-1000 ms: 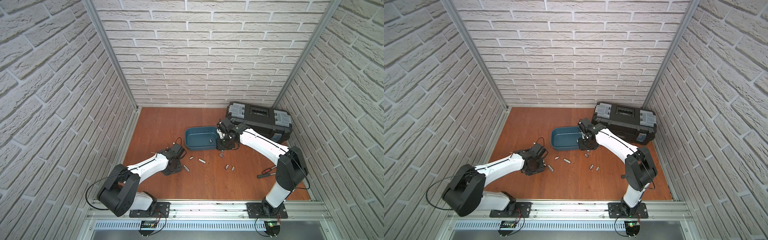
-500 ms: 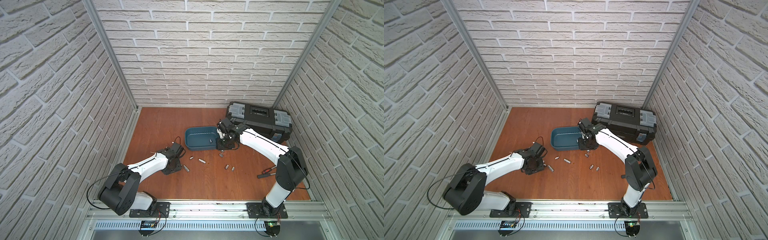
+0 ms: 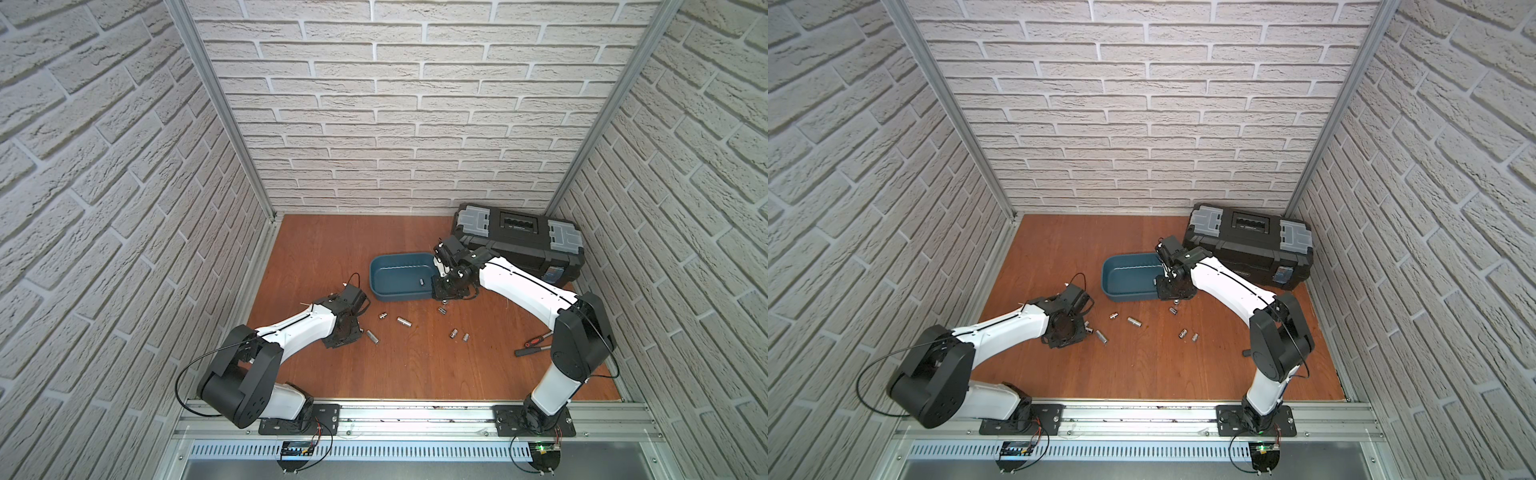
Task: Put the socket on the desktop into the storage box
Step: Pick up the socket head from the center of the board.
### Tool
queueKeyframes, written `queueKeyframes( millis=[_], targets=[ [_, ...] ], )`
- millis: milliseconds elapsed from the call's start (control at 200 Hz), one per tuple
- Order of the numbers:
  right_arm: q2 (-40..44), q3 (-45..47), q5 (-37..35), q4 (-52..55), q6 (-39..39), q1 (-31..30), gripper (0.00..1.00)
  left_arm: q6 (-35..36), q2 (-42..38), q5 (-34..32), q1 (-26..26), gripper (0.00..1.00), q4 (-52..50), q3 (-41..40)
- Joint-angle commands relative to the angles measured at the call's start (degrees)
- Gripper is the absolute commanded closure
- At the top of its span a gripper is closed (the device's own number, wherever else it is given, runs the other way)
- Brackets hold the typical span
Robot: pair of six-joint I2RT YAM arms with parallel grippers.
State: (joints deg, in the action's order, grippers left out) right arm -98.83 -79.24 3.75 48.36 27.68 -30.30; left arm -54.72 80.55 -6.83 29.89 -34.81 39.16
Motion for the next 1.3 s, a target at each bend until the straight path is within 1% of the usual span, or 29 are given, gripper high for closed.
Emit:
queueKeyframes(
  millis=[0, 235, 385, 790, 995, 1295],
  targets=[
    [0.3, 0.2, -0.1, -1.1, 0.3, -0.6, 0.61, 1.1, 0.6, -0.1, -0.4, 0.72, 0.3, 0.5],
    [1.7, 0.4, 0.1, -0.8, 0.0, -0.6, 0.61, 4.9, -0.8, -1.9, -0.8, 0.72, -4.6, 7.3],
    [3.6, 2.0, 2.0, -2.2, -0.3, -0.6, 0.61, 7.7, 0.8, -0.7, -1.8, 0.72, -5.3, 12.9],
    [10.2, 7.5, 7.2, -5.5, -2.9, -1.4, 0.61, 13.5, 12.7, 4.4, -1.8, 0.72, -4.3, 29.4],
    [11.9, 9.3, 6.3, -5.4, -3.0, -2.2, 0.61, 15.7, 19.1, 6.7, -2.3, 0.72, -4.2, 37.6],
    [13.2, 10.6, 5.7, -5.9, -2.3, -2.5, 0.61, 16.9, 29.9, 10.1, -3.1, 0.71, -4.3, 48.3]
  ],
)
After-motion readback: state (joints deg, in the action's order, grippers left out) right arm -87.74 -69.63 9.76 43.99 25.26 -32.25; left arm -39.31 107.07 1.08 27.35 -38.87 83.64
